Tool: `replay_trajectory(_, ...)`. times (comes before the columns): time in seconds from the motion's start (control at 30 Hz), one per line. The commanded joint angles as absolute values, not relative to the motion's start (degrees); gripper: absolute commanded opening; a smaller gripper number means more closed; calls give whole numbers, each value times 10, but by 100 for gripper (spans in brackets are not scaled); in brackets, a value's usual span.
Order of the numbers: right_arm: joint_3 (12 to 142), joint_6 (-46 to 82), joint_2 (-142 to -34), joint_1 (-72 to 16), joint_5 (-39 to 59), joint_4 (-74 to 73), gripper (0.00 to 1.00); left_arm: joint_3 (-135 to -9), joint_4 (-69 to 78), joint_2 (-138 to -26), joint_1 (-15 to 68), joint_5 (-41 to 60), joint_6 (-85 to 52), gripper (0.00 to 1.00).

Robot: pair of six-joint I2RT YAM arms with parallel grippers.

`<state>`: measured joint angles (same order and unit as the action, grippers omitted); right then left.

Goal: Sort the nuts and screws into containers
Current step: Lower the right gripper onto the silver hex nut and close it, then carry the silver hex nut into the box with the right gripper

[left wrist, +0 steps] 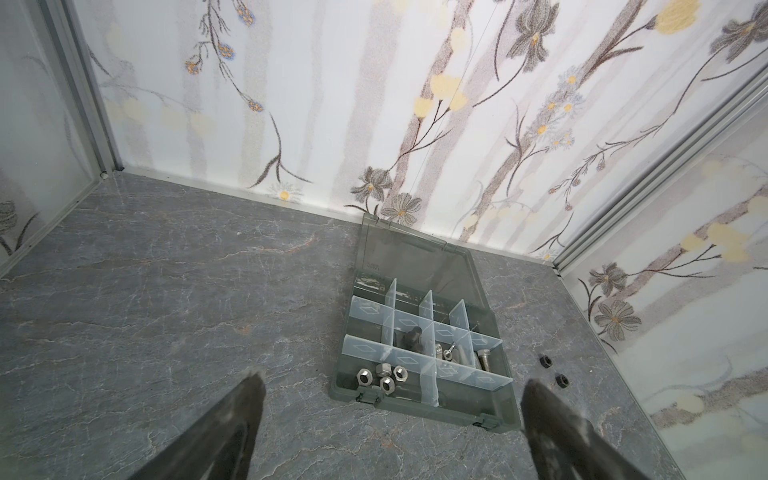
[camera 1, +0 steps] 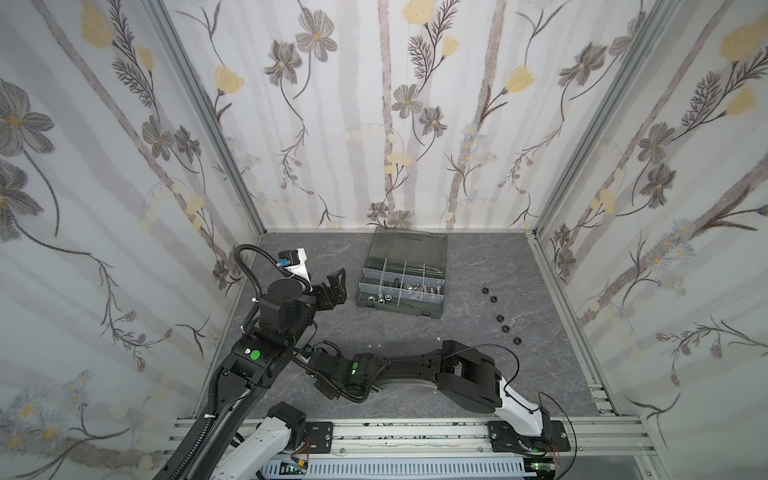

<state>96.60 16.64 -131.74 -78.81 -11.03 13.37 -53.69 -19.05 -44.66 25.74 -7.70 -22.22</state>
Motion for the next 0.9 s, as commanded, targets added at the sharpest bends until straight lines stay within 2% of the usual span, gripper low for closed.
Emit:
replay_trajectory(0.0, 955, 170, -1307, -784, -102, 184, 15, -544, -183, -445, 256, -77, -238, 96)
replay_trajectory(0.43, 864, 169, -1217, -704, -88, 135, 13, -532, -146, -434, 253, -87, -247, 97)
replay_trajectory(0.87, 852, 128, -1161, -588, -93, 131, 12, -471, -80, -391, 254, -112, -243, 97)
